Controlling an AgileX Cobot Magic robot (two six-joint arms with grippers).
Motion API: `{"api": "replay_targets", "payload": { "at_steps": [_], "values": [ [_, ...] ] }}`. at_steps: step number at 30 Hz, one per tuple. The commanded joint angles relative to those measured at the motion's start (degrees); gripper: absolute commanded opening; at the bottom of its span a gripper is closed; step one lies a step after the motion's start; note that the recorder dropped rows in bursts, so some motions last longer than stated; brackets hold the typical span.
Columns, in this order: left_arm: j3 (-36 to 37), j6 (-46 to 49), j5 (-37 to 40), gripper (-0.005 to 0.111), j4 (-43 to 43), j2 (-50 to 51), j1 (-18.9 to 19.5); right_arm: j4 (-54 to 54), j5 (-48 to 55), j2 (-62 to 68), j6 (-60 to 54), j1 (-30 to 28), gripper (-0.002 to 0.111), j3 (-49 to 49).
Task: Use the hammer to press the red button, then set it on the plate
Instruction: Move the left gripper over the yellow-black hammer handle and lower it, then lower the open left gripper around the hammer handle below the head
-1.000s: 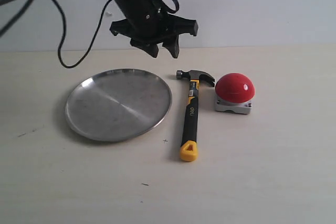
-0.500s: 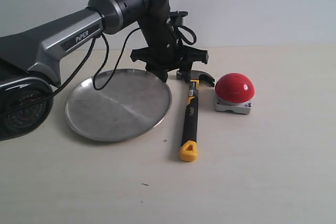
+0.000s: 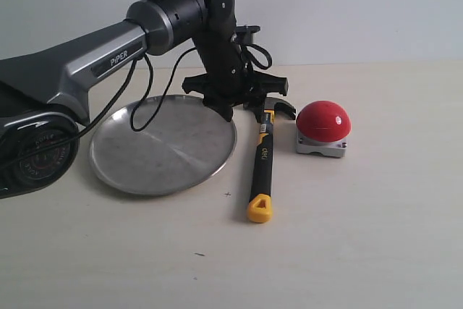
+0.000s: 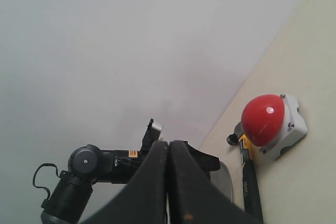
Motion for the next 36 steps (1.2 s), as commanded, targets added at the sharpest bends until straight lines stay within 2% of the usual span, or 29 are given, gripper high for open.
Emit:
{"api": "replay_targets", "payload": {
  "at_steps": [1,3,5,7,10,11,12,16,17,19,20,26,36],
  "values": [
    [-0.43,1.82,-0.08,0.039,-0.51,-0.42,-0.15,-0.13,-0.14,-0.3,-0.19,0.06,0.0,0.31],
    [-0.43,2.81,-0.08,0.018,-0.51,-0.42,-0.15,-0.13,-0.14,-0.3,-0.19,0.06,0.0,0.31],
    [-0.43,2.81,-0.08,0.015,-0.78,-0.42,-0.15,-0.13,-0.14,-0.3,-0.19,0.06,0.0,0.31],
    [-0.43,2.81,-0.08,0.029,-0.78,-0.42,-0.15,-0.13,-0.14,-0.3,-0.19,0.06,0.0,0.31],
    [-0.43,2.26,-0.08,0.068,-0.86,-0.42,-0.15,-0.13,-0.14,-0.3,-0.19,0.06,0.0,0.31],
    [-0.43,1.76,-0.08,0.073,-0.86,-0.42,-0.15,-0.13,-0.14,-0.3,-0.19,0.06,0.0,0.31],
    [-0.43,1.6,-0.08,0.071,-0.86,-0.42,-0.15,-0.13,-0.14,-0.3,-0.19,0.06,0.0,0.31],
    [-0.43,1.6,-0.08,0.051,-0.86,-0.42,-0.15,-0.13,-0.14,-0.3,-0.19,0.06,0.0,0.31],
    [-0.43,1.6,-0.08,0.049,-1.02,-0.42,-0.15,-0.13,-0.14,-0.3,-0.19,0.06,0.0,0.31],
    [-0.43,1.6,-0.08,0.057,-2.58,-0.42,-0.3,-0.13,-0.14,-0.3,-0.19,0.06,0.0,0.31],
    [-0.43,1.6,-0.08,0.066,-2.7,-0.31,-1.06,-0.13,-0.14,-0.3,-0.19,0.06,0.0,0.31],
    [-0.43,-0.29,-0.78,0.064,1.37,1.26,-4.1,-0.13,-0.14,-0.3,-0.19,0.06,0.0,0.31],
    [-0.43,-0.61,-2.5,0.064,1.37,4.92,-4.31,-0.13,-0.36,-0.3,-0.19,0.06,0.0,0.31]
  ]
}}
